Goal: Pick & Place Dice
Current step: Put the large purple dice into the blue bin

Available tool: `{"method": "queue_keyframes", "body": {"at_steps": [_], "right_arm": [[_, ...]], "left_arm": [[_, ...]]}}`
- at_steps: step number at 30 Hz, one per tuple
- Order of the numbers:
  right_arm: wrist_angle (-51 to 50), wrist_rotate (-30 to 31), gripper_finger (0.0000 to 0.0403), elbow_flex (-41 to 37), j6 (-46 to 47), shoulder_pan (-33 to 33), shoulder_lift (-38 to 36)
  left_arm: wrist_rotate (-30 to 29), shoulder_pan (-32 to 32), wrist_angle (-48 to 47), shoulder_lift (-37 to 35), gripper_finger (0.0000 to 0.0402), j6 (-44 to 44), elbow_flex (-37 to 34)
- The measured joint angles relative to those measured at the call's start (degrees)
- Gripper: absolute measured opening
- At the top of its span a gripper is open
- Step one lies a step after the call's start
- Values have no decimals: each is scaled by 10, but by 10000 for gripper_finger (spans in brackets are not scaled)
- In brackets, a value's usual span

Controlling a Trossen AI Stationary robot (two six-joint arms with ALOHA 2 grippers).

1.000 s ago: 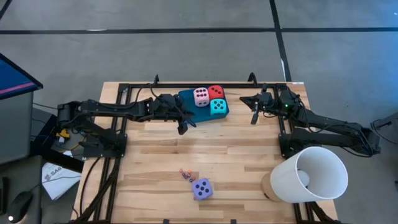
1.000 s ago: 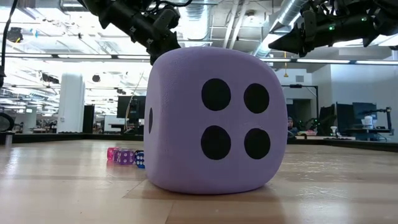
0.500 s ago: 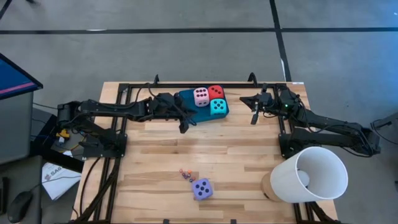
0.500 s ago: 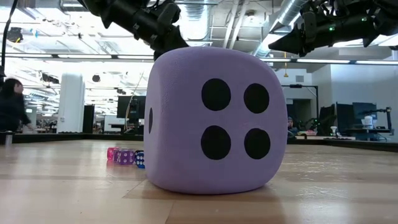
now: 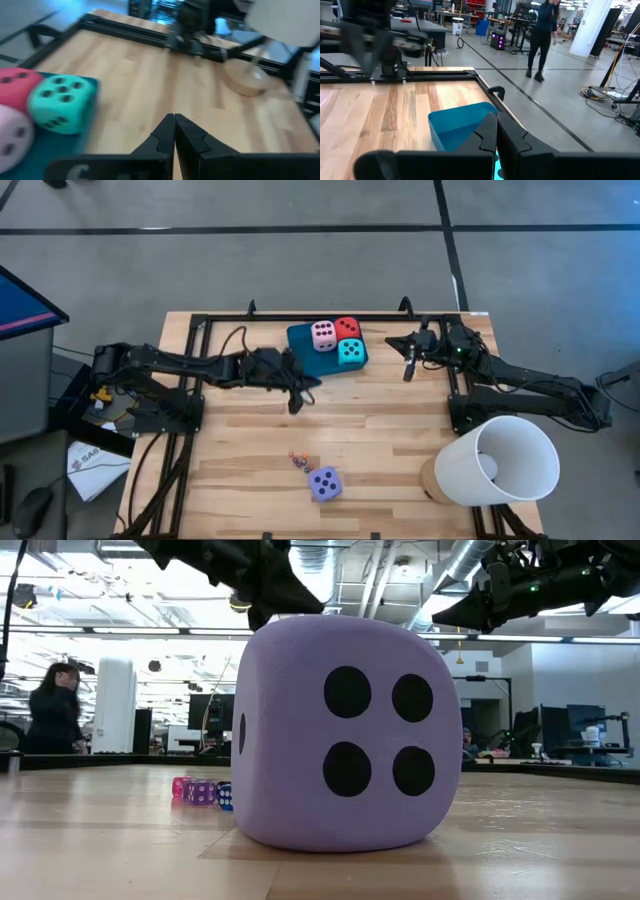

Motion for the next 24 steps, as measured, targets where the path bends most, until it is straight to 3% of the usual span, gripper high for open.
{"method": "queue_keyframes", "body": {"at_steps": [7,20,24], "right_arm": [[0,0,0,0,0,0,0],[-9,-2,0,0,14,1,0],[-8,-2,0,0,15,1,0]], "left_arm": [[2,-78,0,0,0,-83,0],[-1,-159,-1,0,0,-87,0],[-4,-196,4,0,0,-132,0]]}}
